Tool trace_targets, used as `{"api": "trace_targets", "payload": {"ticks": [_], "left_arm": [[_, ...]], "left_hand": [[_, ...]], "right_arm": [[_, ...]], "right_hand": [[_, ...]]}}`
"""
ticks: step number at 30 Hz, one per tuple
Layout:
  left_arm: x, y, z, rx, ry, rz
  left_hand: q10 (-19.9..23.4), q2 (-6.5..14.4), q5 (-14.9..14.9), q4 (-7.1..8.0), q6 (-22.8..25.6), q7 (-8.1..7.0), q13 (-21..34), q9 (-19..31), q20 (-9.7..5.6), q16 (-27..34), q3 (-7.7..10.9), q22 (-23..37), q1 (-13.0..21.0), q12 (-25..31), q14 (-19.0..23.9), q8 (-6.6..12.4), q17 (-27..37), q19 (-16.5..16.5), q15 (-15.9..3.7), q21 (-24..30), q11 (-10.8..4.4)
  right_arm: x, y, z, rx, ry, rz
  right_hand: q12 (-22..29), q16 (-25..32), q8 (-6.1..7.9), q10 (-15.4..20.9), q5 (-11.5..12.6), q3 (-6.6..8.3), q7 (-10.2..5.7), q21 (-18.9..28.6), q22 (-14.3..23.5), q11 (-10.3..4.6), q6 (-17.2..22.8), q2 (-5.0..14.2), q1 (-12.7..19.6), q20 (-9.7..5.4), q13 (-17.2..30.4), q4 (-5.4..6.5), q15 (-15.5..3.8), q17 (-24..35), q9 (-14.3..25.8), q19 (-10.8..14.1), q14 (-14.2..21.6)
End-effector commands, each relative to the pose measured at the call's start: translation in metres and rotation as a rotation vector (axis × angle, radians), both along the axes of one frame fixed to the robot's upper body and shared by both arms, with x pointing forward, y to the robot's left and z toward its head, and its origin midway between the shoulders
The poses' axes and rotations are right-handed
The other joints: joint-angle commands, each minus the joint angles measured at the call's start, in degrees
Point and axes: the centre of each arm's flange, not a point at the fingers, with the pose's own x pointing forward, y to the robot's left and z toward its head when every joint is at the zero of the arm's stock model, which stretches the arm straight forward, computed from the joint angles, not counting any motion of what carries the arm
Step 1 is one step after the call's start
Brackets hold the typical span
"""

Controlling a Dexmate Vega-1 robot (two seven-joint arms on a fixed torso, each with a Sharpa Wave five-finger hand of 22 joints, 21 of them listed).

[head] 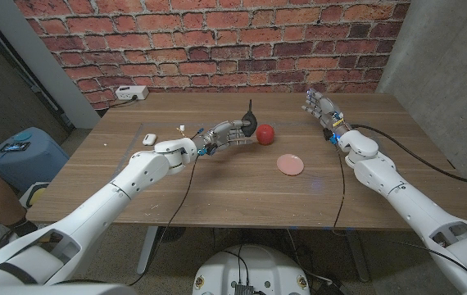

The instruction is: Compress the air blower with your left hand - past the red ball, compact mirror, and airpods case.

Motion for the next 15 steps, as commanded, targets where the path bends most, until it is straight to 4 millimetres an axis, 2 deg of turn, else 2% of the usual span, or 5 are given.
{"api": "trace_targets", "payload": {"ticks": [1,6,8,15], "left_arm": [[-0.0015,-0.0042,-0.0013,-0.006,0.002,0.018],[-0.003,-0.0061,-0.0003,-0.011,-0.002,0.025],[-0.0036,-0.0067,-0.0002,-0.012,-0.004,0.029],[-0.005,-0.0073,0.0001,-0.007,-0.008,0.03]], "left_hand": [[2.4,1.6,-0.1,-0.4,1.8,-0.63,-0.1,0.3,-0.39,0.7,0.1,0.3,2.9,0.5,1.4,0.91,0.2,1.3,-0.53,0.8,-0.99],[4.0,1.7,-0.2,-0.76,2.6,-0.77,-0.1,0.3,-0.05,1.6,0.31,0.3,4.1,0.7,3.0,1.34,0.7,2.8,-0.94,1.5,-0.48],[5.7,1.6,-0.3,-0.79,3.8,-1.1,-0.4,0.1,-0.27,2.0,0.4,0.3,4.6,0.9,3.7,1.8,0.9,3.5,-1.29,1.9,-0.77],[7.6,1.7,-0.6,-0.82,6.0,-1.91,-0.6,-0.1,-0.81,3.2,0.4,0.3,5.7,1.0,5.2,2.67,1.7,4.0,-2.51,2.3,-1.45]], "right_arm": [[-0.0032,-0.0055,-0.0071,0.009,0.006,-0.007],[-0.005,-0.008,-0.0127,0.016,0.011,-0.005],[-0.0057,-0.0087,-0.0142,0.019,0.013,-0.005],[-0.0081,-0.0095,-0.0157,0.019,0.014,-0.008]], "right_hand": [[0.1,0.3,0.08,-0.2,-0.1,0.21,-0.02,0.3,0.2,0.17,-0.1,0.29,-0.2,-2.43,0.3,-0.3,-1.82,0.2,0.3,-0.1,-0.2],[0.2,0.3,0.08,-0.2,-0.1,0.24,-0.03,0.3,0.2,0.14,-0.1,0.27,-0.1,-2.43,0.3,-0.39,-1.82,0.1,0.3,-0.1,-0.2],[0.1,0.3,0.08,-0.2,-0.1,0.26,-0.02,0.3,0.2,0.15,-0.1,0.27,-0.1,-2.45,0.3,-0.42,-1.8,0.1,0.3,-0.1,-0.2],[0.1,0.3,0.07,-0.2,-0.1,0.28,-0.05,0.3,0.2,0.21,-0.2,0.29,-0.1,-2.44,0.3,-0.45,-1.86,0.1,0.3,-0.1,-0.2]]}}
